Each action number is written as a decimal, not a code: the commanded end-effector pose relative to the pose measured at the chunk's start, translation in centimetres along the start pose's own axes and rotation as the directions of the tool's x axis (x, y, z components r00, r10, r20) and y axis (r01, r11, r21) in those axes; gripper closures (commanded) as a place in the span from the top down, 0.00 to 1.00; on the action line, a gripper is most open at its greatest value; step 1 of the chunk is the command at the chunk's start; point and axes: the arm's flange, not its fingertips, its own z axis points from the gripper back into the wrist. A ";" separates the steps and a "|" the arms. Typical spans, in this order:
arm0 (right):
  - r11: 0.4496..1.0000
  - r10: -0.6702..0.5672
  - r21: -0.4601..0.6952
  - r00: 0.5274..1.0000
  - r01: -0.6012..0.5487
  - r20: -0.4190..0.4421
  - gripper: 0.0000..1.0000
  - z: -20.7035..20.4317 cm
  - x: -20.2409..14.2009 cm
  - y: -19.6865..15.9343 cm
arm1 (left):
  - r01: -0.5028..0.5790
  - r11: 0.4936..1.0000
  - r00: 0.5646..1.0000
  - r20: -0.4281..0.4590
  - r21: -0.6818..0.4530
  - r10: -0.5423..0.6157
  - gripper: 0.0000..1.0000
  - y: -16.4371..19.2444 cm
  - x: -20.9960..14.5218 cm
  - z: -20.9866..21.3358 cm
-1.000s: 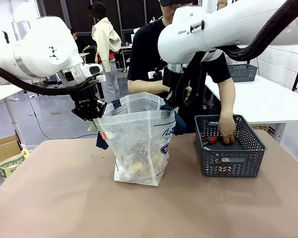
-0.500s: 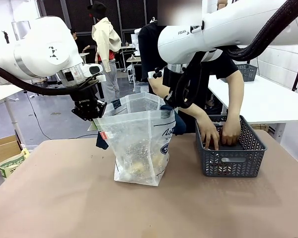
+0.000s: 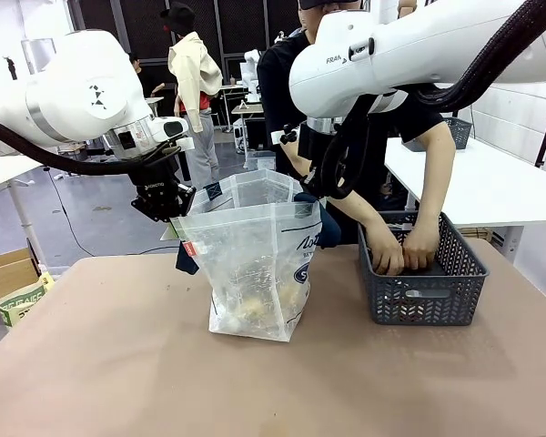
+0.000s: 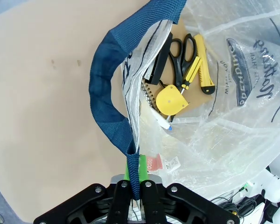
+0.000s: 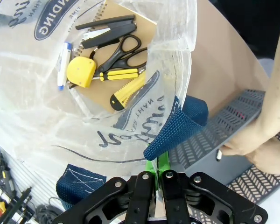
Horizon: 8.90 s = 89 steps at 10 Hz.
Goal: Transfer purchased items from the store into the shopping bag.
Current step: Move the Reusable shopping bag to the right side of the table.
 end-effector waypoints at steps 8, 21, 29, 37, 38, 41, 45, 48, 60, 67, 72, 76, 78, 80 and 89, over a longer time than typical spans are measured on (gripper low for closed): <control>1.000 -0.002 0.000 1.000 0.002 -0.005 0.00 -0.2 -0.2 -0.1 | -0.004 1.000 1.000 0.001 0.000 0.004 0.00 0.1 0.0 0.0; 1.000 -0.002 0.000 1.000 0.002 -0.005 0.00 -0.2 -0.2 -0.1 | -0.004 1.000 1.000 0.001 0.000 0.004 0.00 0.1 0.0 0.0; 1.000 -0.002 0.000 1.000 0.002 -0.005 0.00 -0.2 -0.2 -0.1 | -0.004 1.000 1.000 0.001 0.000 0.004 0.00 0.1 0.0 0.0; 1.000 -0.002 0.000 1.000 0.002 -0.005 0.00 -0.2 -0.2 -0.1 | -0.004 1.000 1.000 0.001 0.000 0.004 0.00 0.1 0.0 0.0; 1.000 -0.002 0.000 1.000 0.002 -0.005 0.00 -0.2 -0.2 -0.1 | -0.004 1.000 1.000 0.001 0.000 0.004 0.00 0.1 0.0 0.0; 1.000 -0.002 0.000 1.000 0.002 -0.005 0.00 -0.2 -0.2 -0.1 | -0.004 1.000 1.000 0.001 0.000 0.004 0.00 0.1 0.0 0.0; 1.000 -0.002 0.000 1.000 0.002 -0.005 0.00 -0.2 -0.2 -0.1 | -0.004 1.000 1.000 0.001 0.000 0.004 0.00 0.1 0.0 0.0; 1.000 -0.002 0.000 1.000 0.002 -0.005 0.00 -0.2 -0.2 -0.1 | -0.004 1.000 1.000 0.001 0.000 0.004 0.00 0.1 0.0 0.0; 1.000 -0.002 0.000 1.000 0.002 -0.005 0.00 -0.2 -0.2 -0.1 | -0.004 1.000 1.000 0.001 0.000 0.004 0.00 0.1 0.0 0.0; 1.000 -0.002 0.000 1.000 0.002 -0.005 0.00 -0.2 -0.2 -0.1 | -0.004 1.000 1.000 0.001 0.000 0.004 0.00 0.1 0.0 0.0; 1.000 -0.002 0.000 1.000 0.002 -0.005 0.00 -0.2 -0.2 -0.1 | -0.004 1.000 1.000 0.001 0.000 0.004 0.00 0.1 0.0 0.0; 1.000 -0.002 0.000 1.000 0.002 -0.005 0.00 -0.2 -0.2 -0.1 | -0.004 1.000 1.000 0.001 0.000 0.004 0.00 0.1 0.0 0.0; 1.000 -0.002 0.000 1.000 0.002 -0.005 0.00 -0.2 -0.2 -0.1 | -0.004 1.000 1.000 0.001 0.000 0.004 0.00 0.1 0.0 0.0; 1.000 -0.002 0.000 1.000 0.002 -0.005 0.00 -0.2 -0.2 -0.1 | -0.004 1.000 1.000 0.001 0.000 0.004 0.00 0.1 0.0 0.0; 0.968 -0.250 0.033 0.968 0.251 -0.014 0.00 2.0 3.5 2.5 | 0.087 0.992 0.996 0.026 -0.090 -0.085 0.00 -4.1 1.9 2.2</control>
